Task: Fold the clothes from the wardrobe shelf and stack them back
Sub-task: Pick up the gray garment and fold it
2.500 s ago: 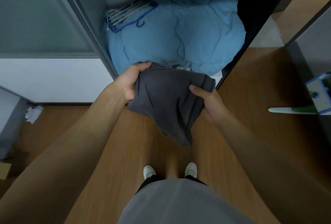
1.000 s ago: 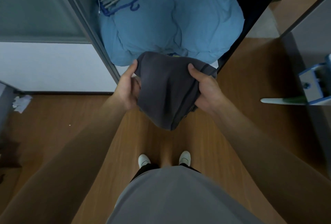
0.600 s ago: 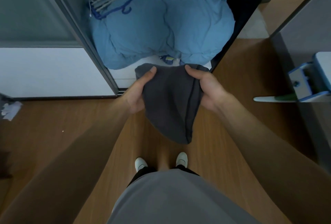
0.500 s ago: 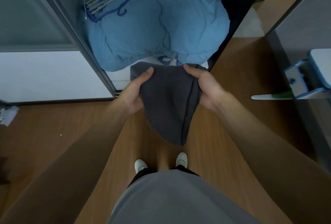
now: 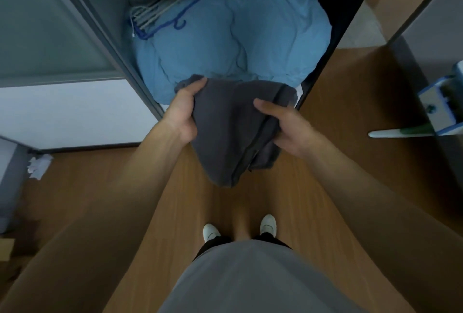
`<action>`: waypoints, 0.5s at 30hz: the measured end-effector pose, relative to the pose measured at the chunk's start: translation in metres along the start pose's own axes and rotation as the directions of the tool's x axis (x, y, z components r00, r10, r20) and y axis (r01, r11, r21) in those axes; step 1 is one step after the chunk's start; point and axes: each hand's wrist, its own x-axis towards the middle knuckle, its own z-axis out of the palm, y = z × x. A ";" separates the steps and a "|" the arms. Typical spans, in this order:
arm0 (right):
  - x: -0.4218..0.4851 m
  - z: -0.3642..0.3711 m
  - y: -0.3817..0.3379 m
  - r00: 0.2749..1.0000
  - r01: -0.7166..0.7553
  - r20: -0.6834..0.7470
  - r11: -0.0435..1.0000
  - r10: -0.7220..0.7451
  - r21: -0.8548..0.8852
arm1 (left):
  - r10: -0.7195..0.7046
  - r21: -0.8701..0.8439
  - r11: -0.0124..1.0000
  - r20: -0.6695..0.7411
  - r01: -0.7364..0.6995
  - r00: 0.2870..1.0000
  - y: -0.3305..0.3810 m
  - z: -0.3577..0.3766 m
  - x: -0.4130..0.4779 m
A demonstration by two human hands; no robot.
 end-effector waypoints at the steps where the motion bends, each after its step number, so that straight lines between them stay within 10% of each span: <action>1: 0.000 0.005 0.001 0.999 0.022 -0.044 0.998 -0.024 -0.063 | 0.024 0.007 1.000 0.021 -0.024 0.999 0.002 -0.002 0.001; 15: 0.023 0.038 -0.023 0.953 -0.202 -0.217 0.977 0.212 0.066 | 0.018 0.266 0.962 0.184 -0.068 0.983 -0.016 -0.052 0.009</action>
